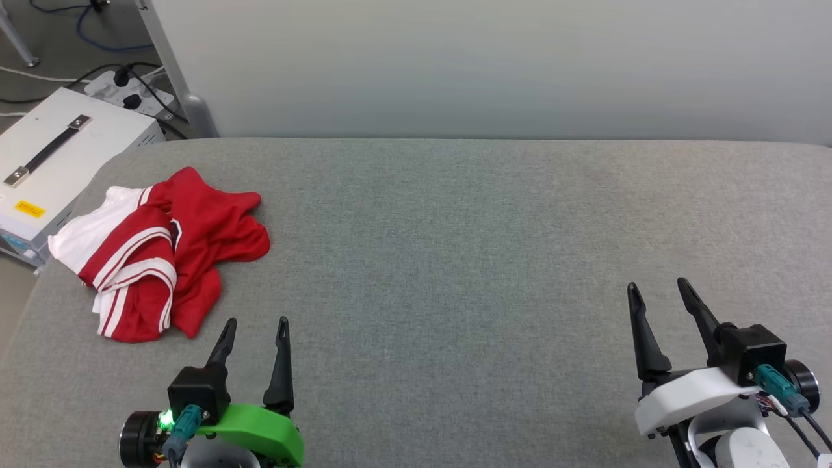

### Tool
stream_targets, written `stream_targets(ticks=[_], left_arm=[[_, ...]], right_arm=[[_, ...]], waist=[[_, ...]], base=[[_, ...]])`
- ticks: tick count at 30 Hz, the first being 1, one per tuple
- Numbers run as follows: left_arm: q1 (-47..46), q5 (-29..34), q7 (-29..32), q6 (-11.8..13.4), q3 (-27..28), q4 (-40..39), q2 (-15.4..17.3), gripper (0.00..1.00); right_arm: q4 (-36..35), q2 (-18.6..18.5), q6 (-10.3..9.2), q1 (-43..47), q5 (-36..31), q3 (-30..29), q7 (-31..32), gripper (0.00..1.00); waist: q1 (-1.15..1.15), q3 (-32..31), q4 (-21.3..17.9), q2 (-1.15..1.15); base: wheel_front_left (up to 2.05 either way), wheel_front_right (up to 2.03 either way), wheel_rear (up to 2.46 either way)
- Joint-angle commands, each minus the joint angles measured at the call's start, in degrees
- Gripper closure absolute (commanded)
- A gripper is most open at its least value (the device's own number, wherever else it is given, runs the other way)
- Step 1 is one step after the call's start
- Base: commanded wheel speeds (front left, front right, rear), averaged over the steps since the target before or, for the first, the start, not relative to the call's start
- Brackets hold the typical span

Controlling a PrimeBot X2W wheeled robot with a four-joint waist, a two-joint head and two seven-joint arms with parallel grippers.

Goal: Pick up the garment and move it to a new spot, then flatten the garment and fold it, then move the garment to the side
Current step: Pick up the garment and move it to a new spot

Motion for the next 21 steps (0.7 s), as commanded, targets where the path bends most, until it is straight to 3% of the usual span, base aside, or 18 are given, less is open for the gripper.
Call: stream_targets(ticks=[1, 21], left_arm=[[-0.64, -0.63, -0.72, -0.21, 0.1, 0.21, -0.23, 0.0], [0.52, -0.73, -3.15, -0.5, 1.43, 1.46, -0.27, 0.0]], right_arm=[[0.44, -0.05, -0.04, -1.09, 0.23, 0.26, -0.65, 0.0], [3.11, -0.06, -0.04, -0.6, 1.75, 6.02, -3.05, 0.0]], waist=[[0.0, -0.02, 0.87, 0.58], [0.0, -2.14, 15.2, 0.69]], base=[[0.0, 0.0, 0.0], [0.0, 0.0, 0.0]])
